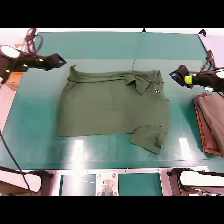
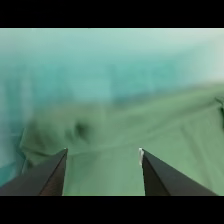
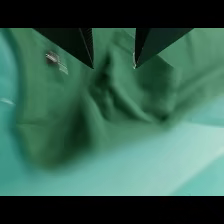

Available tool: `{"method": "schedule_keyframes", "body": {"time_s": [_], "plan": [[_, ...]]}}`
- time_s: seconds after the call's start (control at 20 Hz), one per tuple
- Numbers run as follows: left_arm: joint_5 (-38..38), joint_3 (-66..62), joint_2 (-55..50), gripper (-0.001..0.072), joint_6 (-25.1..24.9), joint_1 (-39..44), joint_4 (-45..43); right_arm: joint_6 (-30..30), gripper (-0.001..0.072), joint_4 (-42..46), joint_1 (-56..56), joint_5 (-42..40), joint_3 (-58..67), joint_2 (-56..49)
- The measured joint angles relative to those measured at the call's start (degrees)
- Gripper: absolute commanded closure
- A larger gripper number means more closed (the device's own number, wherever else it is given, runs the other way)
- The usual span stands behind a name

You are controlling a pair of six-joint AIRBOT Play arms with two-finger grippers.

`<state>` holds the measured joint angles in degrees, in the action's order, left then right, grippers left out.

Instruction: Fold the shirts.

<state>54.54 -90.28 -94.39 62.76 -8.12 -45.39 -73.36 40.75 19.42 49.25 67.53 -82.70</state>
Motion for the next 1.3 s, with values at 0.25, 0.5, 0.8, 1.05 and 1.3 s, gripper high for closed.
{"method": "schedule_keyframes", "body": {"time_s": [0.25,0.5,0.8,1.05,1.3], "plan": [[22.6,-4.5,-0.5,0.0185,4.6,-10.4,0.4,-0.9,0.042,8.7,9.8,15.3,-7.0,6.2],[34.5,10.1,4.6,0.0185,8.8,-16.7,-4.0,-1.1,0.042,13.6,17.0,19.9,-23.4,12.5],[31.1,33.1,15.4,0.0185,8.2,-21.2,-15.4,1.5,0.042,11.1,16.4,17.4,-33.1,9.3],[24.5,45.6,19.0,0.0185,6.4,-22.4,-15.3,6.2,0.042,5.5,15.3,16.9,-34.5,4.3],[18.2,55.5,19.1,0.0186,0.7,-22.8,-6.1,7.6,0.0342,4.4,15.1,17.0,-34.5,2.8]]}}
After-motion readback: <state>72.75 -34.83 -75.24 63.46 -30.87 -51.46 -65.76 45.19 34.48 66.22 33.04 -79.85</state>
